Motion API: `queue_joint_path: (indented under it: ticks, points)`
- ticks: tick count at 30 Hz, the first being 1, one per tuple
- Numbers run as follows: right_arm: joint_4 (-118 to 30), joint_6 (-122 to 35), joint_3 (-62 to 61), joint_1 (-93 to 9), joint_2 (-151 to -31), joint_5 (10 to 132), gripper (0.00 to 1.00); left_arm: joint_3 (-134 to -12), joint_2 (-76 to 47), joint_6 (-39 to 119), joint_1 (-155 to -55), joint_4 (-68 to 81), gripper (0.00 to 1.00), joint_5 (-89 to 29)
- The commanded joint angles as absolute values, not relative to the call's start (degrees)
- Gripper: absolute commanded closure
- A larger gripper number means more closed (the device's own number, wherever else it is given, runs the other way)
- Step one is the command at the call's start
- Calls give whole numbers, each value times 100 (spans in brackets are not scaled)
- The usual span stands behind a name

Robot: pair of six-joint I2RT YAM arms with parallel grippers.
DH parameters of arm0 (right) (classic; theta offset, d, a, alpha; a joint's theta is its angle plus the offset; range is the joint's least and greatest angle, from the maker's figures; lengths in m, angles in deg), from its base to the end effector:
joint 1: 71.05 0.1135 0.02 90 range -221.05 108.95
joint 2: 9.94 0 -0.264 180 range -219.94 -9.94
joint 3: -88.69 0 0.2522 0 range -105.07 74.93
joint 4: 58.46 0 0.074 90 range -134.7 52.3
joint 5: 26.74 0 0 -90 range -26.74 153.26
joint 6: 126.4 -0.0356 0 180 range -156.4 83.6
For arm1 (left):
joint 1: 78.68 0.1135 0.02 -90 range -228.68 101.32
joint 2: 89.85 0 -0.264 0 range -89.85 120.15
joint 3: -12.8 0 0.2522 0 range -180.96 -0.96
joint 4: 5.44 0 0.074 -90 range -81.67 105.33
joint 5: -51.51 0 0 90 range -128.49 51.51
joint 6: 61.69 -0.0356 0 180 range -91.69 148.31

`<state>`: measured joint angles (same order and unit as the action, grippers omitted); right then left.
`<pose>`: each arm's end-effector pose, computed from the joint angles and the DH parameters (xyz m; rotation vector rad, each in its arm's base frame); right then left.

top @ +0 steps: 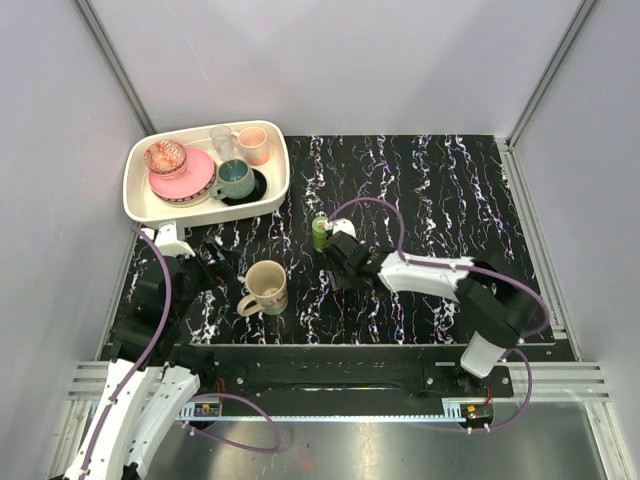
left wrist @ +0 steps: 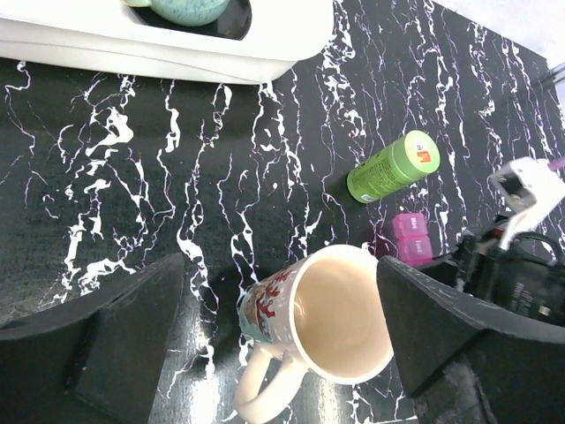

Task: Sort the pills into containers

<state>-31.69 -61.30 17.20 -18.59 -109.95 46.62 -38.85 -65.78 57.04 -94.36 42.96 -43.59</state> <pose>0.2208 0.2706 0.1642 -0.4819 2.4418 0.2018 0.1018 -0.0253 0.2990 -0.2819 1.9364 -0.4291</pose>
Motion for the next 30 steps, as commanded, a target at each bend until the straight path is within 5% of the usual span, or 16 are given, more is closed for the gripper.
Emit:
queue_joint_path:
  ticks: [1, 6, 13, 19, 30]
  points:
    - [-3038, -5644, 1991, -1823, -9759, 5235, 93, -4349, -6376, 5775, -9441, 4365, 8, -4113]
    - [-2810, -5775, 2421, -1806, -8247, 5956, 98, -4990, -5989, 5854, -9441, 4252, 13, -3103]
    - [-2142, -5653, 2089, -1481, -7016, 6563, 100, -5413, -5304, 6582, -9467, 2936, 44, -1319]
    - [-1790, -5617, 1526, -1164, -6848, 6774, 100, -5580, -4838, 7022, -9818, 2145, 20, -1063]
    - [-1904, -5652, 1411, -1059, -6646, 6449, 100, -5545, -4082, 7084, -11383, 1757, 19, -1203]
